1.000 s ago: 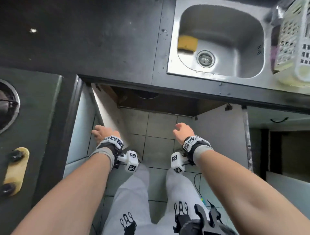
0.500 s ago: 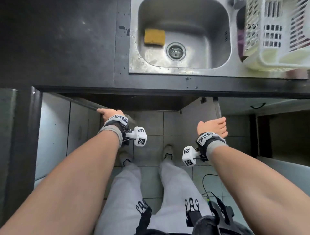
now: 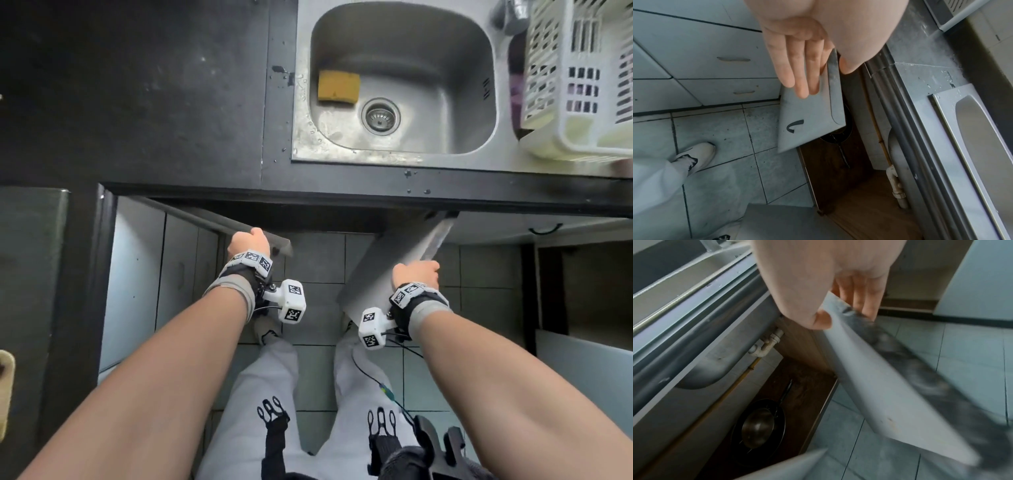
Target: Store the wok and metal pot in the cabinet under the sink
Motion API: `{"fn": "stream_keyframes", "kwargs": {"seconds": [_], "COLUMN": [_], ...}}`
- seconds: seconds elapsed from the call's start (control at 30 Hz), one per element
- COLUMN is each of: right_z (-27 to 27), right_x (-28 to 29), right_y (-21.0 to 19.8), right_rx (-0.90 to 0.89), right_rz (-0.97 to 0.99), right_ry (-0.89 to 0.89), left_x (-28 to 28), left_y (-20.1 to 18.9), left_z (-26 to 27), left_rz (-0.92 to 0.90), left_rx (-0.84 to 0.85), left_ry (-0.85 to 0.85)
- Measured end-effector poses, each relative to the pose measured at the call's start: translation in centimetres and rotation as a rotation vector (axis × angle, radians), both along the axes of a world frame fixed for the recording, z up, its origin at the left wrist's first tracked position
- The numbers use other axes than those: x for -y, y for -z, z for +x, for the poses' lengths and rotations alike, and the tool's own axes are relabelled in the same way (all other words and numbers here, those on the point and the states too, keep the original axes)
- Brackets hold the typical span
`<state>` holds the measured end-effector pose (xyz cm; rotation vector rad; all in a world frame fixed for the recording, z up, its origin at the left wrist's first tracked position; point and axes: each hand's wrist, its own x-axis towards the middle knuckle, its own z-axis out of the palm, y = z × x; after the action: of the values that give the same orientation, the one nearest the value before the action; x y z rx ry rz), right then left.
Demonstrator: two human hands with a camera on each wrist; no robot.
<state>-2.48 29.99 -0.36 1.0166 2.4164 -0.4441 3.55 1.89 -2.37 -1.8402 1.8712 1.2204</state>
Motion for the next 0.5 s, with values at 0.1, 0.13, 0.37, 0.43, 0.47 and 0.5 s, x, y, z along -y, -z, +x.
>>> {"fn": "stream_keyframes", "kwargs": {"seconds": [0.1,0.13,0.37,0.43,0.47,0.5], "right_z": [1.9,2.1,-1.2,-2.3,-2.7,-3.1], "right_x": [3.6,5.1,11.8,13.0,13.4,13.5], "right_y": [0.0,-0.2,0.2,0.0,0.0,0.7], "right_rx": [0.025,0.027,0.052,0.028,0.030,0.028], "right_rz": [-0.165,-0.248,-0.625,-0.646,-0.633,-0.624], "right_ry": [0.039,0.038,-0.146,-0.239,-0.268,-0.300], "left_x": [1.4,1.8,4.1,3.5,3.3,3.2], "left_y": [0.8,0.4,-2.0,-4.3,-4.8,-5.0], "left_z": [0.6,0.7,0.8,0.3,0.1,0.0], "left_rz": [0.033,0.063,0.307,0.391,0.422,0.455], "left_rx": [-0.055,-0.078,-0.173,-0.214,-0.216,-0.218], "left_ry": [-0.031,-0.028,0.064,0.015,0.012,0.018]}}
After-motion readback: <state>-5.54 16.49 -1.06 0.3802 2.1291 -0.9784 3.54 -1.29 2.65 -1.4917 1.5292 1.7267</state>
